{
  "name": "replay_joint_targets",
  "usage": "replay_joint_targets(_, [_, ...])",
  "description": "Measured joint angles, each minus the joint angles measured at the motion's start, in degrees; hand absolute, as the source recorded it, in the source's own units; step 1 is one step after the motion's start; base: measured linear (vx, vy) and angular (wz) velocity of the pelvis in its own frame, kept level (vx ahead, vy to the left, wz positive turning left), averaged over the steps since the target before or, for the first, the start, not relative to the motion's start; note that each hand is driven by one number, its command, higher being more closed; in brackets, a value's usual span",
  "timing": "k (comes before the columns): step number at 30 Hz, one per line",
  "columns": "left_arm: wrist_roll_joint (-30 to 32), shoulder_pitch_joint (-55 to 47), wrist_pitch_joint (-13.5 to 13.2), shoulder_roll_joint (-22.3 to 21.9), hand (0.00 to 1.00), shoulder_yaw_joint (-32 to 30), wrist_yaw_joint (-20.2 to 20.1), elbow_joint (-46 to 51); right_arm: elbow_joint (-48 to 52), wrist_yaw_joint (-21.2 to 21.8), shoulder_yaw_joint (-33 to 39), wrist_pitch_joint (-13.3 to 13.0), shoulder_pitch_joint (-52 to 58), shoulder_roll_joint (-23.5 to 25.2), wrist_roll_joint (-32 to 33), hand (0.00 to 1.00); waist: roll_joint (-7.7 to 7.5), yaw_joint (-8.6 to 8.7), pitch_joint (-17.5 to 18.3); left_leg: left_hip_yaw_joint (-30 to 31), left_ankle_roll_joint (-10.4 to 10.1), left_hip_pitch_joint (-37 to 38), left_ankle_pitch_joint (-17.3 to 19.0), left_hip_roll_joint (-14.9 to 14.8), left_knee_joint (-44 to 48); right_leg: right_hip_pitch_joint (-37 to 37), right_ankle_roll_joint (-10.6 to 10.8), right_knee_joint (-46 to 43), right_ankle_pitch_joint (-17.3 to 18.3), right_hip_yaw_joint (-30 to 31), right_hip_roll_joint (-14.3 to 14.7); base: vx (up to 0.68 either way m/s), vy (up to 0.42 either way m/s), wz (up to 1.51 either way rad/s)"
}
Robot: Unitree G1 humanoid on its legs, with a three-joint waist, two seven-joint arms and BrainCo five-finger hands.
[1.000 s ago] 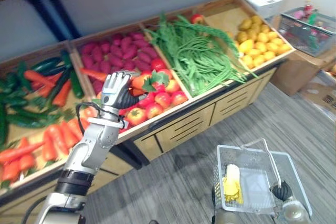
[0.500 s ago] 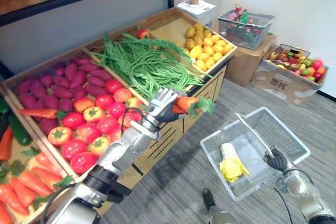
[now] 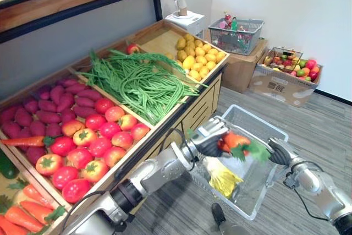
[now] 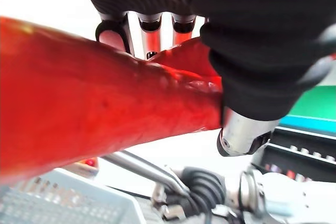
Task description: Pick vegetable in the basket
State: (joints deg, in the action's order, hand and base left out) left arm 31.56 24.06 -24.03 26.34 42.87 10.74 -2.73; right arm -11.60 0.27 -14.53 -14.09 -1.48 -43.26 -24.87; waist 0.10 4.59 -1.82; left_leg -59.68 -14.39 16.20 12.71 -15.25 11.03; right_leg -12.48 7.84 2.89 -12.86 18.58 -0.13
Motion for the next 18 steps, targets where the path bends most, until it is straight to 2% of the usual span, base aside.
replay_joint_targets(3, [-1.6,1.5,-1.1,0.1,1.0,4.2,-1.6,0.0,1.4,0.2,-1.7,-1.0,-0.6,-2.8,0.0,1.0,0.15,0.42,0.1,-1.3,-0.2,0.3,0.2,-0.3,0.8,-0.4,0.0,0.0,0.1,0.4,0.4,-0.06,-0.075,-0.24])
replay_joint_targets(5, [-1.7,1.6,-1.3,0.1,1.0,5.5,-2.6,-0.2,2.6,0.7,-3.1,-1.3,-1.2,-3.8,0.0,1.0,0.22,1.3,0.2,-2.1,-0.5,0.6,0.3,-0.5,1.2,-0.5,-0.3,-0.1,0.3,0.4,0.9,-0.07,-0.073,-0.24])
replay_joint_targets(11, [-1.5,1.7,-1.7,-0.4,1.0,9.2,-4.5,-5.2,6.7,2.4,-7.4,-1.7,-2.2,-7.4,0.1,1.0,1.15,1.99,0.8,-5.8,-1.0,2.1,0.6,-0.7,1.5,-2.0,-0.6,-1.2,-0.1,0.5,2.2,-0.04,-0.046,-0.3])
replay_joint_targets(13, [-1.4,1.7,-1.7,-0.4,1.0,9.6,-4.5,-7.2,6.9,2.8,-9.1,-1.7,-3.7,-7.6,0.1,1.0,1.26,2.99,0.9,-6.1,-1.0,2.3,0.6,-0.8,1.5,-2.1,-0.5,-1.2,-0.4,0.7,2.4,-0.02,-0.025,-0.16])
replay_joint_targets(18, [0.9,1.7,-1.5,-2.1,1.0,10.2,-4.5,-11.3,9.4,2.9,-10.6,-2.9,-5.0,-7.8,0.2,1.0,1.25,3.3,1.0,-7.8,-1.1,3.1,0.7,-0.6,1.5,-2.3,-0.5,-1.3,-0.7,2.1,3.2,-0.03,-0.015,-0.15])
